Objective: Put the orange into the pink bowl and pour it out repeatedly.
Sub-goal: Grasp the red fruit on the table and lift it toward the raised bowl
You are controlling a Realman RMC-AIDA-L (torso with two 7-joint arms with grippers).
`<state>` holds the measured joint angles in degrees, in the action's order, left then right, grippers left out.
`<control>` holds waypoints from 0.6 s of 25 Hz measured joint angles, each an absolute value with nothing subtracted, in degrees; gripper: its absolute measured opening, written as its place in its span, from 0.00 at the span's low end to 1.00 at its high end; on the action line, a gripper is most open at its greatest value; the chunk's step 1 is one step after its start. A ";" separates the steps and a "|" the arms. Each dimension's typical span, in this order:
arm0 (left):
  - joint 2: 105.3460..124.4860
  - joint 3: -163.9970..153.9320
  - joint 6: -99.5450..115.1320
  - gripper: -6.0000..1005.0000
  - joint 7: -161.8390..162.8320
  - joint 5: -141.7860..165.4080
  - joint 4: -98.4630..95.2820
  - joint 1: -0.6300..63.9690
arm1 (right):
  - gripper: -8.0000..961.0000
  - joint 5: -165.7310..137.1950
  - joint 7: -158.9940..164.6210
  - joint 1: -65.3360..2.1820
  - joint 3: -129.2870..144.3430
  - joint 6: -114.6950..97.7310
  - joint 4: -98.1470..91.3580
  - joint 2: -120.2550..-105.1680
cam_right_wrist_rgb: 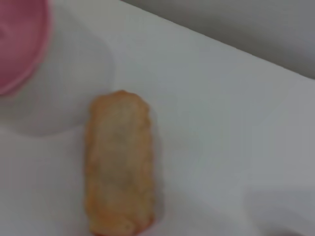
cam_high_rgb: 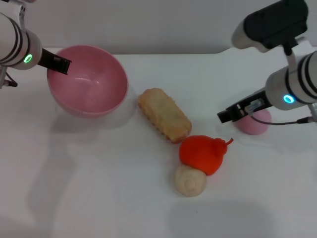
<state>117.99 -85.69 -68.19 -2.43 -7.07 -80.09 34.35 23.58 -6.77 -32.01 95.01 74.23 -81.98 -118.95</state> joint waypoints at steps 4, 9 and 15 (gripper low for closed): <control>117.98 -85.69 -68.15 0.04 -2.44 -6.63 -78.58 35.39 | 0.62 24.77 -6.23 -31.60 96.60 74.03 -84.24 -119.12; 117.95 -85.75 -68.15 0.04 -2.49 -6.48 -78.34 35.57 | 0.62 28.33 -6.13 -30.59 99.14 71.04 -85.73 -119.21; 117.95 -86.12 -68.12 0.04 -2.55 -6.48 -77.69 36.07 | 0.62 31.25 -5.99 -30.77 101.93 67.77 -83.13 -119.18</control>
<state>117.95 -86.12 -68.12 -2.55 -6.48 -77.69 36.07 31.25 -5.99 -30.77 101.93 67.77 -83.13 -119.18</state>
